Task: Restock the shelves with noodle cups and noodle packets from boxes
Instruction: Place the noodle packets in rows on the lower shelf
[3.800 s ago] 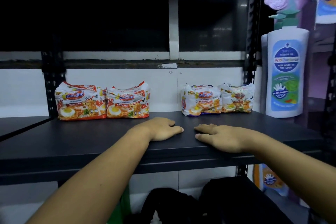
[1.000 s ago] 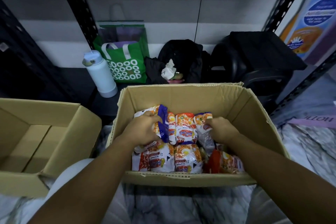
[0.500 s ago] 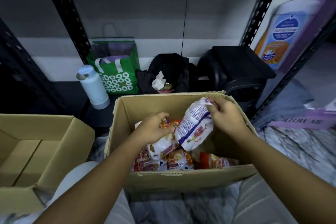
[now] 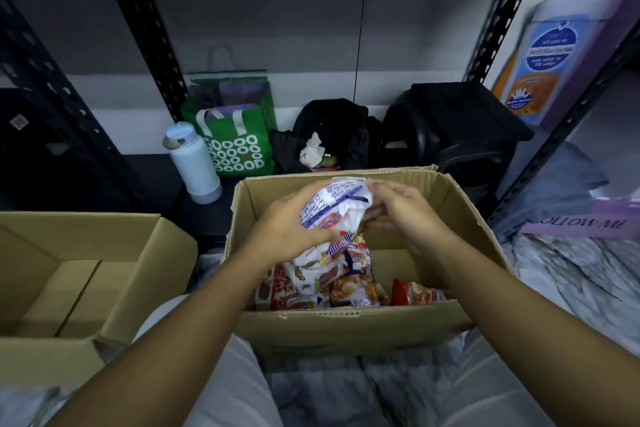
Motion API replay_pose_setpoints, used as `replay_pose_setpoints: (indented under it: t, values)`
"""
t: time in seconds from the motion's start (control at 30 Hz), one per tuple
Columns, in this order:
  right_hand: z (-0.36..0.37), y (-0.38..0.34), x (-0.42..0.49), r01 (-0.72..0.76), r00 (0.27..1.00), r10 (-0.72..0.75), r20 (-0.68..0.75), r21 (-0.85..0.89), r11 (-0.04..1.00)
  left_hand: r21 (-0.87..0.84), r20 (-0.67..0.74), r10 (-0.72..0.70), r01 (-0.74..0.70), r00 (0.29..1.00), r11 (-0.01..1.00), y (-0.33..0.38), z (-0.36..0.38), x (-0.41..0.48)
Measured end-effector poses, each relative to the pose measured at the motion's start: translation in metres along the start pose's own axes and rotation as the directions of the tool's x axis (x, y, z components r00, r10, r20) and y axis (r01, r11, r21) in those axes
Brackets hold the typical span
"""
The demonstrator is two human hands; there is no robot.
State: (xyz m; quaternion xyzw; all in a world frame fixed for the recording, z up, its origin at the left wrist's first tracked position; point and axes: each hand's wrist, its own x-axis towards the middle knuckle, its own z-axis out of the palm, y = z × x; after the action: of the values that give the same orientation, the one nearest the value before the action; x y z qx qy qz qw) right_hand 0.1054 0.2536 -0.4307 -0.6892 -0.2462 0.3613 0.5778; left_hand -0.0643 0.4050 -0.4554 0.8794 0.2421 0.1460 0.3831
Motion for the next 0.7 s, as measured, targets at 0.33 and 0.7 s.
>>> replay_pose_setpoints:
  t: [0.33,0.7]
  values:
    - [-0.071,0.101,0.017,-0.046,0.661,0.748,0.058,-0.992,0.117,-0.116,0.031,-0.19,0.192,0.981,0.974,-0.023,0.007,0.005]
    - [-0.069,0.07,0.005,0.307,0.844,0.378,0.381,-0.92,0.243,-0.128,0.023,-0.19,0.191,0.982,0.973,-0.021,0.016,0.007]
